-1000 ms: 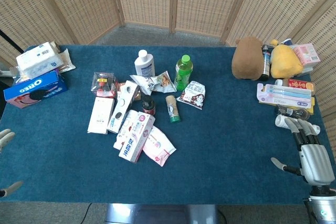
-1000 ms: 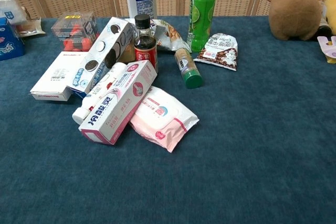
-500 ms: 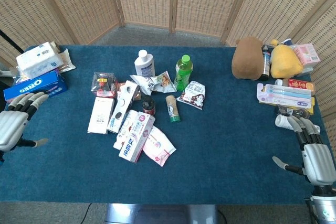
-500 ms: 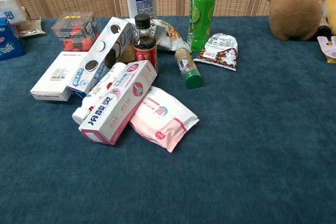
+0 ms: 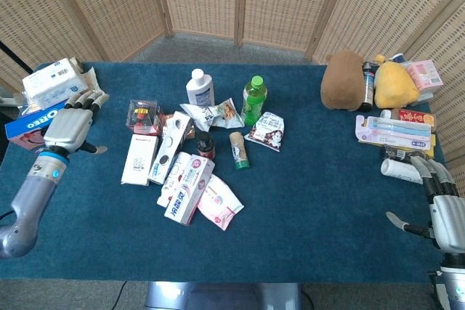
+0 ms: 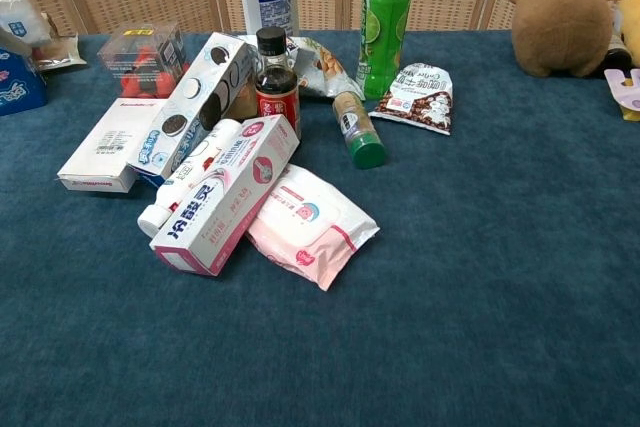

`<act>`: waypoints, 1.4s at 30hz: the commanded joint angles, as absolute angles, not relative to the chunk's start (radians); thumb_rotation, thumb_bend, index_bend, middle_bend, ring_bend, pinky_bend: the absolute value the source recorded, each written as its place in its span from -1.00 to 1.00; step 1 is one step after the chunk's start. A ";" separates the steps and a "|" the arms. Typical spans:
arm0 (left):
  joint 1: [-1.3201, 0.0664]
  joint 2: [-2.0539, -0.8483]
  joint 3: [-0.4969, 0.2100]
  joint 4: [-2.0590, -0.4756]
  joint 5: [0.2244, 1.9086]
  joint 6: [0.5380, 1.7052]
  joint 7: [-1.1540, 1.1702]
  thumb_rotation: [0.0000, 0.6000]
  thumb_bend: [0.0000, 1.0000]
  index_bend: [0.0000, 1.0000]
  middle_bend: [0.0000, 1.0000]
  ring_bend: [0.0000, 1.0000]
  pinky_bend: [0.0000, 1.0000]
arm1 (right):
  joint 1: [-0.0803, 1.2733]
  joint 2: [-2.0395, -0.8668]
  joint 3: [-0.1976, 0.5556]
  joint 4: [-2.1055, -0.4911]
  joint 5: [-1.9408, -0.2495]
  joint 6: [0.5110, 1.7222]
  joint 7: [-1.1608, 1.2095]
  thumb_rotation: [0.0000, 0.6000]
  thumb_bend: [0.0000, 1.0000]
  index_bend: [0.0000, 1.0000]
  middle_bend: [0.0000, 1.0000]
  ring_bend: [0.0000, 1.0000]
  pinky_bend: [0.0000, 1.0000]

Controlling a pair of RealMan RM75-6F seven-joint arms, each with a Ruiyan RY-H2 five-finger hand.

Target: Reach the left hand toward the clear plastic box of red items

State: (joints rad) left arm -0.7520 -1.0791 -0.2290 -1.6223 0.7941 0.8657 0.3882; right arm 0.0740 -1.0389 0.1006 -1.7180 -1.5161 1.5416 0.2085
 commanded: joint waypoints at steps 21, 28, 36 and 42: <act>-1.076 -1.408 -0.138 -1.230 0.415 0.715 0.679 1.00 -1.00 -1.00 -1.00 -1.00 -1.00 | 0.073 -1.024 0.136 -1.705 -1.453 1.528 0.257 1.00 -1.00 -0.96 -1.00 -1.00 -1.00; -1.108 -1.465 -0.107 -1.164 0.381 0.743 0.734 1.00 -1.00 -0.21 -0.15 -0.04 -0.11 | 0.072 -1.022 0.138 -1.706 -1.453 1.527 0.265 1.00 -1.00 -0.96 -1.00 -1.00 -1.00; -1.096 -1.432 -0.130 -1.217 0.438 0.837 0.719 1.00 -1.00 0.44 0.49 0.58 0.36 | 0.071 -1.020 0.136 -1.710 -1.461 1.526 0.267 1.00 -1.00 -0.96 -1.00 -1.00 -1.00; -1.078 -1.308 -0.162 -1.388 0.494 0.916 0.703 1.00 -1.00 0.40 0.46 0.58 0.36 | 0.069 -1.017 0.133 -1.720 -1.475 1.532 0.269 1.00 -1.00 -0.96 -1.00 -1.00 -1.00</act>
